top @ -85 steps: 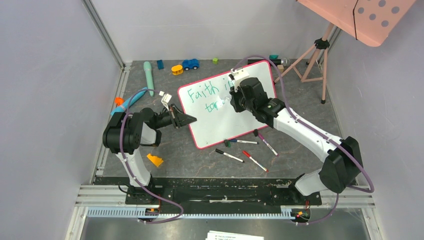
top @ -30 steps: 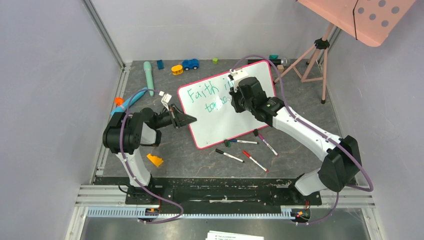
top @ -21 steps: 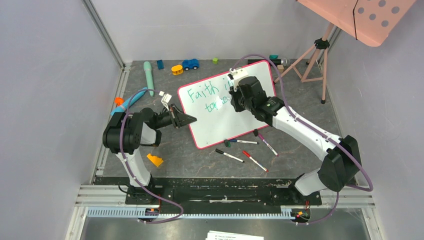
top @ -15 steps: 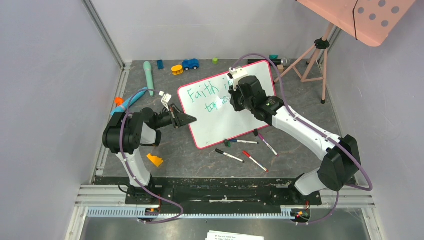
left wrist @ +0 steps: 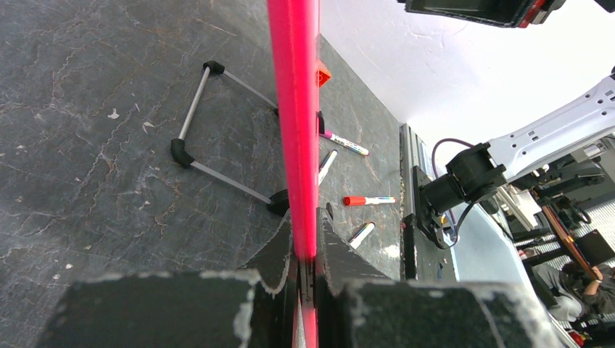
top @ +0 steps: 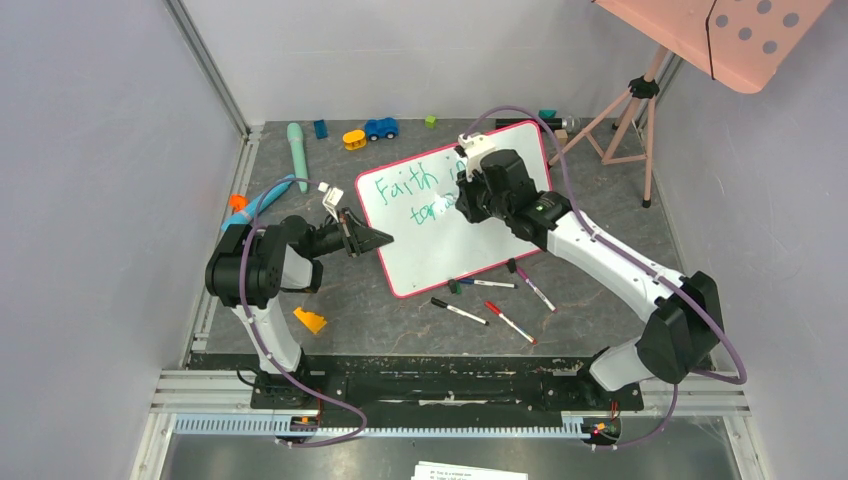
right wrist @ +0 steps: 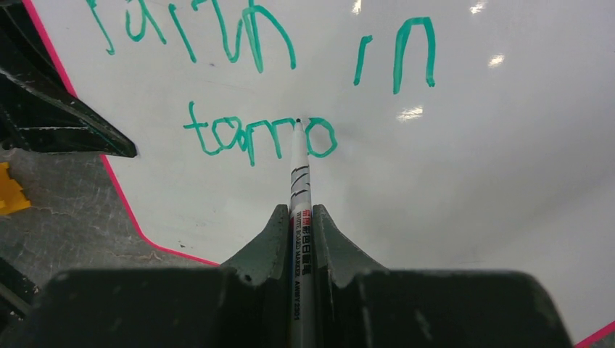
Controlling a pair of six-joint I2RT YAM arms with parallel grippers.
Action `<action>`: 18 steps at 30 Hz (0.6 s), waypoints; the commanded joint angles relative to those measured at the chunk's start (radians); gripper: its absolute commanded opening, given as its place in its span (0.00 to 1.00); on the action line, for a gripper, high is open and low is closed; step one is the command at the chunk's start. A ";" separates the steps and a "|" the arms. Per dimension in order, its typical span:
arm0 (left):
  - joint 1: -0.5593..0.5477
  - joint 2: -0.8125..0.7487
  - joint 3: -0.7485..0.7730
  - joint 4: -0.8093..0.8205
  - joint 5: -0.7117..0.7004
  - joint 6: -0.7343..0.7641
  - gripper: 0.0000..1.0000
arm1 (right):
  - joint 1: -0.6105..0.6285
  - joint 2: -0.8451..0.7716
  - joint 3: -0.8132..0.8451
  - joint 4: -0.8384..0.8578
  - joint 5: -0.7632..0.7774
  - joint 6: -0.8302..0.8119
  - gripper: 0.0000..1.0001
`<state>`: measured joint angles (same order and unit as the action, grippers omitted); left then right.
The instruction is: Write a sentence on the whiteboard
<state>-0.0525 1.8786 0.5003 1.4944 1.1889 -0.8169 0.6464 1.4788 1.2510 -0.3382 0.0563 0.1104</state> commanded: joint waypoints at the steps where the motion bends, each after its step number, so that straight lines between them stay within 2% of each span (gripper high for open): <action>1: -0.024 0.020 -0.003 0.063 0.114 0.117 0.02 | -0.014 -0.076 0.029 0.026 -0.090 -0.007 0.00; 18: -0.023 0.022 -0.003 0.063 0.115 0.114 0.02 | -0.040 -0.073 -0.031 0.017 0.022 -0.023 0.00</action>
<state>-0.0525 1.8786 0.5011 1.4944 1.1889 -0.8169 0.6109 1.4021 1.2186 -0.3397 0.0475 0.1036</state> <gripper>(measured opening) 0.092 0.121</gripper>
